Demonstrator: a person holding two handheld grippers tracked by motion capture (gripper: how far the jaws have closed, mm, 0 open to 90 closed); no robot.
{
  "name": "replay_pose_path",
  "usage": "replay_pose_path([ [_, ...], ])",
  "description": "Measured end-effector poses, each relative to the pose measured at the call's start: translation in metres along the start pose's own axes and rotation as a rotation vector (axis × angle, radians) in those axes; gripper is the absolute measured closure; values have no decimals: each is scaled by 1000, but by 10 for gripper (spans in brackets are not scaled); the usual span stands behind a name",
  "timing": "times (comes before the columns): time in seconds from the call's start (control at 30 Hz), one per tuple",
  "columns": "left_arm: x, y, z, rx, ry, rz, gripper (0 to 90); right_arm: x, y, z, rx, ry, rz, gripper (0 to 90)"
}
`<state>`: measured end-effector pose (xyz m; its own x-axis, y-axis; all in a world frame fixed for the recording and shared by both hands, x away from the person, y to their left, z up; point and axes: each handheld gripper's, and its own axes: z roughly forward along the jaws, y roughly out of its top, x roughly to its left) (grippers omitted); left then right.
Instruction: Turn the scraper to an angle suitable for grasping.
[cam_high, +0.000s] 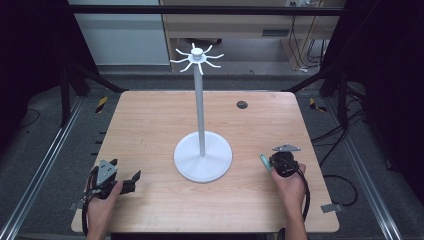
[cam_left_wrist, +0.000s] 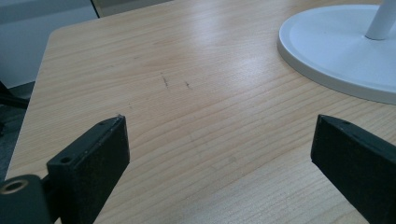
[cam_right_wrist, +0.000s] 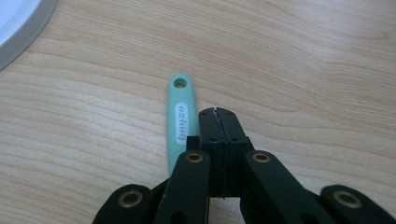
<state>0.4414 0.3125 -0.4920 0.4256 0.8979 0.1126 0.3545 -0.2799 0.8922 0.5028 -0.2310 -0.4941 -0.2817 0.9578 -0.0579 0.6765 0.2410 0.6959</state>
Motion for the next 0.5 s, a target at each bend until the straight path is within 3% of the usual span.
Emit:
replay_pose_path([
  [0.1,0,0,0,0,0,1,41,1,0,0,-1,10,-7,900],
  [0.2,0,0,0,2,0,2,41,4,0,-1,-1,51,-5,900],
  [0.5,-1,0,1,4,1,4,41,23,0,-5,18,139,-86,900],
])
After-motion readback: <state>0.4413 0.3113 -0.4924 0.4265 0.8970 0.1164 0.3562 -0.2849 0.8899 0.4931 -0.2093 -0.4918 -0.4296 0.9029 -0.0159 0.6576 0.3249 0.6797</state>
